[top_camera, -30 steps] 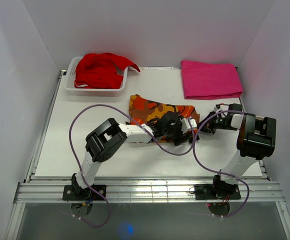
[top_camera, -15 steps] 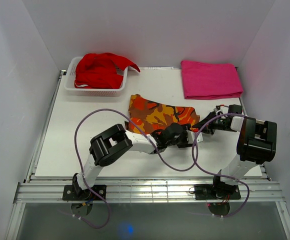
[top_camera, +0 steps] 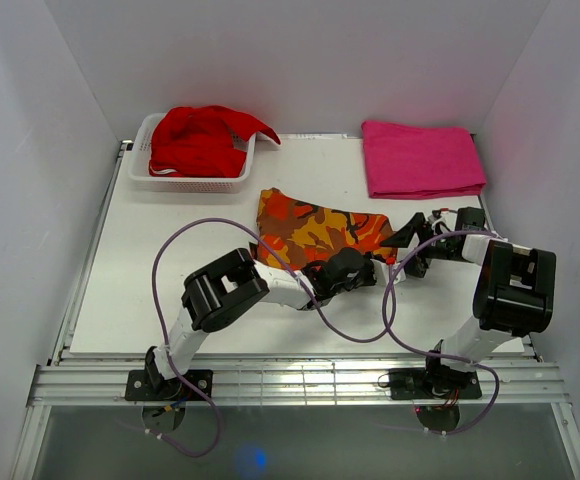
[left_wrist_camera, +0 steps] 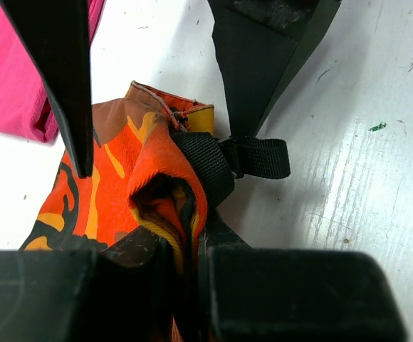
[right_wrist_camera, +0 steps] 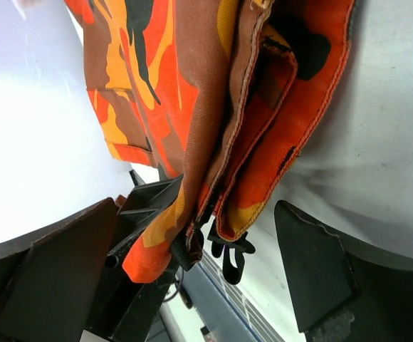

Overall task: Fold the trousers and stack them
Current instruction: Neatly place the folded trousers to the corner

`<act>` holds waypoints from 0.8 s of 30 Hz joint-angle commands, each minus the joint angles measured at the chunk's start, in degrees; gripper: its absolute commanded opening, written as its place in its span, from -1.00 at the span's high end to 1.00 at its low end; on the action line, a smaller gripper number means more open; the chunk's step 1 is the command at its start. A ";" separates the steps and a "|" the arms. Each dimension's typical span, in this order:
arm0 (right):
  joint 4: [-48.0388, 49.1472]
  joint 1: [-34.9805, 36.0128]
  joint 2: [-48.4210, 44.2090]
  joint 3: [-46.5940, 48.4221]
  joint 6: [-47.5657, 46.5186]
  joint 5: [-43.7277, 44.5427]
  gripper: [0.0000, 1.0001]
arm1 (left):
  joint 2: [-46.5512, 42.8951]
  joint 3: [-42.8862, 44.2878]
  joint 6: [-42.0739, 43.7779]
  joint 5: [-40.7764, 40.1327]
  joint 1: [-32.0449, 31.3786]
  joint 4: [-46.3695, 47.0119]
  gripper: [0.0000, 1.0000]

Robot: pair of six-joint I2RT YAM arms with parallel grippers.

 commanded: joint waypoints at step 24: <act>15.24 4.23 1.67 -0.37 13.84 9.40 0.84 | -7.60 -1.11 -7.63 2.84 -0.21 -2.44 -0.01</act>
